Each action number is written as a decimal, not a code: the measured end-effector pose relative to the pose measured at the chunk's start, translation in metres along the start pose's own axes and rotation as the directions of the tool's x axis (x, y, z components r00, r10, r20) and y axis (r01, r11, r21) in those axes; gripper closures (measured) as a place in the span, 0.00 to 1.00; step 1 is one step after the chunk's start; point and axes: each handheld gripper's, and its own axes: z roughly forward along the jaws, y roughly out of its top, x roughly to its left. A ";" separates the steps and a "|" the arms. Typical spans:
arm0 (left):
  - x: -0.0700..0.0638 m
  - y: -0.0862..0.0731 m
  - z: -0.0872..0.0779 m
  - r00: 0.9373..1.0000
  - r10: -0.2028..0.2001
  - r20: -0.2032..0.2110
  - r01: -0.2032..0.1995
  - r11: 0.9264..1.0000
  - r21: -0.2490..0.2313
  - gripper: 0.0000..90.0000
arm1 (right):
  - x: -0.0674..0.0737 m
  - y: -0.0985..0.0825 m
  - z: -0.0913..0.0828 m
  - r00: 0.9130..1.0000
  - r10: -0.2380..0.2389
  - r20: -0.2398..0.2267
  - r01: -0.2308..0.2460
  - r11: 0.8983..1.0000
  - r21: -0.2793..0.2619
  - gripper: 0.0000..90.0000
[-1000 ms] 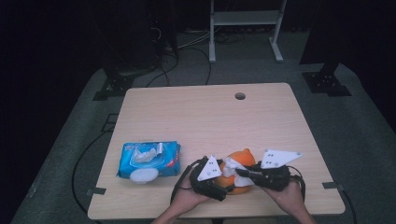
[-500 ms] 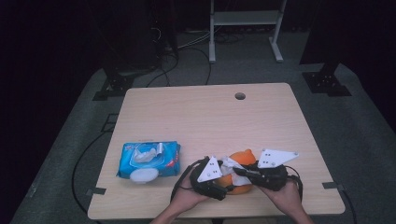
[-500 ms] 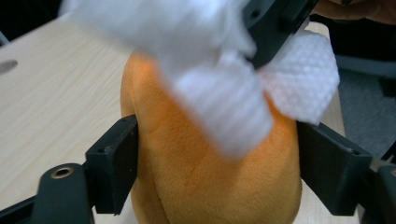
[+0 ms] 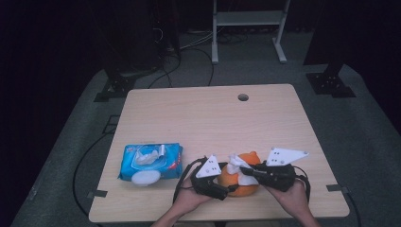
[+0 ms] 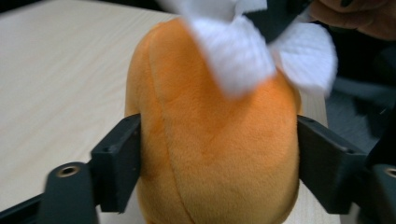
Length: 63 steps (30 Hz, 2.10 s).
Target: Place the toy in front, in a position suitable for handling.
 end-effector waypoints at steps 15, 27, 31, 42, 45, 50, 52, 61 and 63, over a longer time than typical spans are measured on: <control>0.005 0.003 -0.001 0.997 -0.075 0.019 0.075 0.997 -0.013 0.21 | -0.011 -0.007 -0.003 0.999 0.040 0.004 -0.040 0.999 0.022 0.93; 0.008 0.000 -0.001 0.995 -0.094 0.018 0.094 0.995 0.014 0.21 | -0.012 -0.008 0.001 0.999 0.034 -0.005 -0.034 0.999 0.020 0.94; -0.001 0.005 -0.004 0.999 0.027 -0.044 -0.028 1.000 -0.010 0.35 | -0.004 -0.001 0.000 1.000 0.000 0.018 0.000 1.000 0.007 0.93; 0.005 0.006 0.002 0.998 -0.054 -0.017 0.054 0.999 0.007 0.01 | -0.003 -0.004 0.006 1.000 0.014 -0.022 -0.013 1.000 0.015 0.93; 0.001 0.002 -0.004 0.999 0.031 -0.031 -0.031 0.999 -0.005 0.29 | 0.005 -0.001 0.012 0.999 -0.046 -0.005 0.046 0.998 0.030 0.93; 0.010 -0.005 -0.010 1.000 0.016 -0.007 -0.016 1.000 0.003 0.34 | -0.019 -0.010 -0.002 0.999 0.042 0.030 -0.042 0.999 -0.007 0.93; 0.012 -0.004 -0.009 1.000 -0.004 0.002 0.004 1.000 0.002 0.29 | -0.026 -0.014 -0.005 0.997 0.076 0.029 -0.076 0.997 -0.010 0.93; 0.013 -0.006 -0.011 1.000 0.002 0.016 -0.002 1.000 0.020 0.33 | -0.017 -0.011 0.000 0.999 0.039 0.000 -0.039 0.999 -0.009 0.93; 0.015 -0.009 -0.012 1.000 -0.008 0.021 0.007 1.000 0.020 0.34 | -0.024 -0.018 -0.001 0.998 0.059 -0.002 -0.059 0.998 -0.002 0.93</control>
